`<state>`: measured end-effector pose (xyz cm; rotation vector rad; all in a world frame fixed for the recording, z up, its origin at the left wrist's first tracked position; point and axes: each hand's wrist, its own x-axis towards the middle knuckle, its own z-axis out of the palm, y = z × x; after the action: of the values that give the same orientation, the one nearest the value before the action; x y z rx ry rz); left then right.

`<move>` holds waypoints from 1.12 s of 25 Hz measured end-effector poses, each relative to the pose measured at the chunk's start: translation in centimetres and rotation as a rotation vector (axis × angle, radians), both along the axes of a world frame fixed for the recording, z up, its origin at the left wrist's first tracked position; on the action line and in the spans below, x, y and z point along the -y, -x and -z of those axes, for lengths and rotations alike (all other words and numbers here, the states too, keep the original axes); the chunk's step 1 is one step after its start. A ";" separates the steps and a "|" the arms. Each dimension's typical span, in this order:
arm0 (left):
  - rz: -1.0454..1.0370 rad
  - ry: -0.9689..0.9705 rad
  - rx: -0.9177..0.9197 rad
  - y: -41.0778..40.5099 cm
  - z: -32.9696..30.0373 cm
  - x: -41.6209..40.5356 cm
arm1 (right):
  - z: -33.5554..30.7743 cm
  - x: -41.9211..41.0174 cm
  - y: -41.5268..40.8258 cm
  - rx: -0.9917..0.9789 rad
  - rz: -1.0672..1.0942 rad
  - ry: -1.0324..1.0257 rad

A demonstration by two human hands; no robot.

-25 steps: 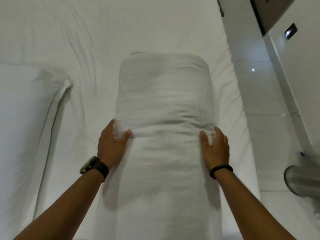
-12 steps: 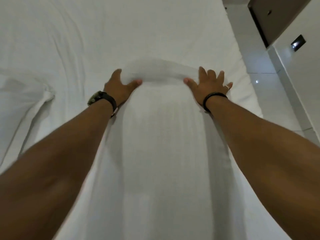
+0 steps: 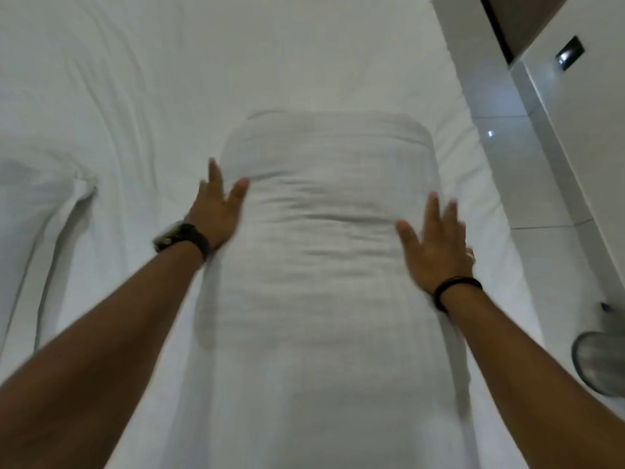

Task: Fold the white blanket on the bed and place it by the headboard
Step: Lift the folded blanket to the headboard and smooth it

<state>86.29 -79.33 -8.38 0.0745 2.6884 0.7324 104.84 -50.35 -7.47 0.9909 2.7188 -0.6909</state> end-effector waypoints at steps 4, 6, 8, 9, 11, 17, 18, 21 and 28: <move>-0.121 -0.710 0.505 -8.7 -1.2 6.6 | -1.1 2.6 -9.3 -0.215 0.093 0.211; -0.298 -0.946 0.873 -14.9 -1.5 8.7 | -1.2 4.9 -13.4 -0.264 0.289 0.451; -0.375 -0.981 1.021 -17.4 -1.6 9.6 | -1.2 3.8 -14.4 -0.233 0.493 0.912; -0.380 -0.963 1.045 -17.6 -2.0 9.6 | -1.2 2.6 -14.3 -0.199 0.511 1.053; -0.416 -0.976 1.083 -17.9 -2.4 9.9 | -1.5 1.4 -13.2 -0.146 0.487 1.193; -0.419 -1.083 0.917 -22.7 -9.0 10.9 | -4.6 2.6 -16.6 -0.278 0.481 1.277; -0.403 -1.091 0.830 -23.2 -10.9 10.9 | -6.2 2.8 -17.1 -0.313 0.473 1.278; -0.375 -1.130 0.647 -24.6 -17.0 11.3 | -11.4 3.9 -18.5 -0.424 0.442 1.322; -0.284 -1.195 0.349 -30.3 -29.7 16.7 | -22.9 9.0 -20.7 -0.562 0.253 1.347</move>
<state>116.55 -96.08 21.27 -0.1325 1.6167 2.0855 125.55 -59.30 15.41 0.7496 1.6064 -2.5803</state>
